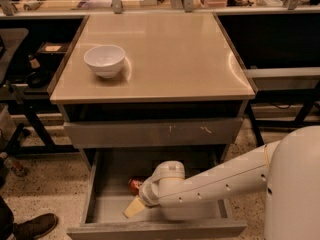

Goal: Pick coke can from middle drawer and place on counter

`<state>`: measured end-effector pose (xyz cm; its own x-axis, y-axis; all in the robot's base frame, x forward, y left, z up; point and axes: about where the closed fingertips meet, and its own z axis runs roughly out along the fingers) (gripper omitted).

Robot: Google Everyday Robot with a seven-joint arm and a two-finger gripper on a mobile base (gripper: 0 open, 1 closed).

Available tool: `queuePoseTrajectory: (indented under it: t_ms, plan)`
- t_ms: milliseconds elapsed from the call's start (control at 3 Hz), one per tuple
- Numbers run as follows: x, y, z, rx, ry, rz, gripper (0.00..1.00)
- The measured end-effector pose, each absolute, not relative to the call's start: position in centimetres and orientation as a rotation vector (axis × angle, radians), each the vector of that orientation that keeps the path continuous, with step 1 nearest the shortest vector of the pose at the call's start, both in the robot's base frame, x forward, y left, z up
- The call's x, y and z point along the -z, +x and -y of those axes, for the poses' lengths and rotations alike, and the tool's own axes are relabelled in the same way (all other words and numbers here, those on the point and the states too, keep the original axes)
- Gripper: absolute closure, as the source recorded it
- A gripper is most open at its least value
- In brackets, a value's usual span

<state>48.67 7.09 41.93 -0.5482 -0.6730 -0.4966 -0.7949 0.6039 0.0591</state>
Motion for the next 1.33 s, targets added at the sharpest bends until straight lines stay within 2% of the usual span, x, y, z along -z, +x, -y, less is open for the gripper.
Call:
queuePoseTrajectory:
  t_ms: [667,1000,1333]
  plan:
    - [-38.1,48.8,-7.4,-0.387,-1.137,-2.466,0.0]
    - [-37.9,48.8,-7.5,-0.389,-1.135,-2.469,0.08]
    - [-37.9,48.8,-7.5,-0.389,-1.135,-2.469,0.26]
